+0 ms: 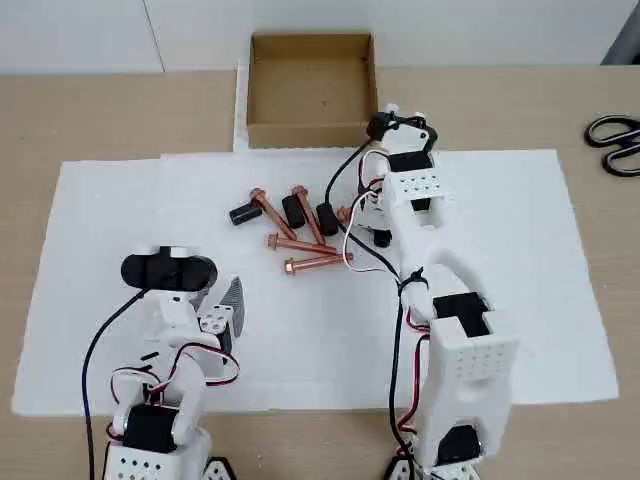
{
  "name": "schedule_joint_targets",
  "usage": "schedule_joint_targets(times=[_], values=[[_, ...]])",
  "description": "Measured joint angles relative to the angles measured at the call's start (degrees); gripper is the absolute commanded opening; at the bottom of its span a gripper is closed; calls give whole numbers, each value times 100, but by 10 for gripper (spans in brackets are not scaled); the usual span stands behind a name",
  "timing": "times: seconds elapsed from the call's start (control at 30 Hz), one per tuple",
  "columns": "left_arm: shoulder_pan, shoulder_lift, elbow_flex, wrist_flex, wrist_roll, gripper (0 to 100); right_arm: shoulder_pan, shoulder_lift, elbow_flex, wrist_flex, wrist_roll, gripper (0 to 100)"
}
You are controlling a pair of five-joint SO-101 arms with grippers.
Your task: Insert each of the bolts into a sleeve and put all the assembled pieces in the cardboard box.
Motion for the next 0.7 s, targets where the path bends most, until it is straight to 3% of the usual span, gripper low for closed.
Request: schedule_joint_targets(times=[0.3,0.7], values=[[0,0,0,0,0,140,-79,-343,-44,642,237,4],[0,0,0,0,0,140,79,-1020,-44,1011,308,5]])
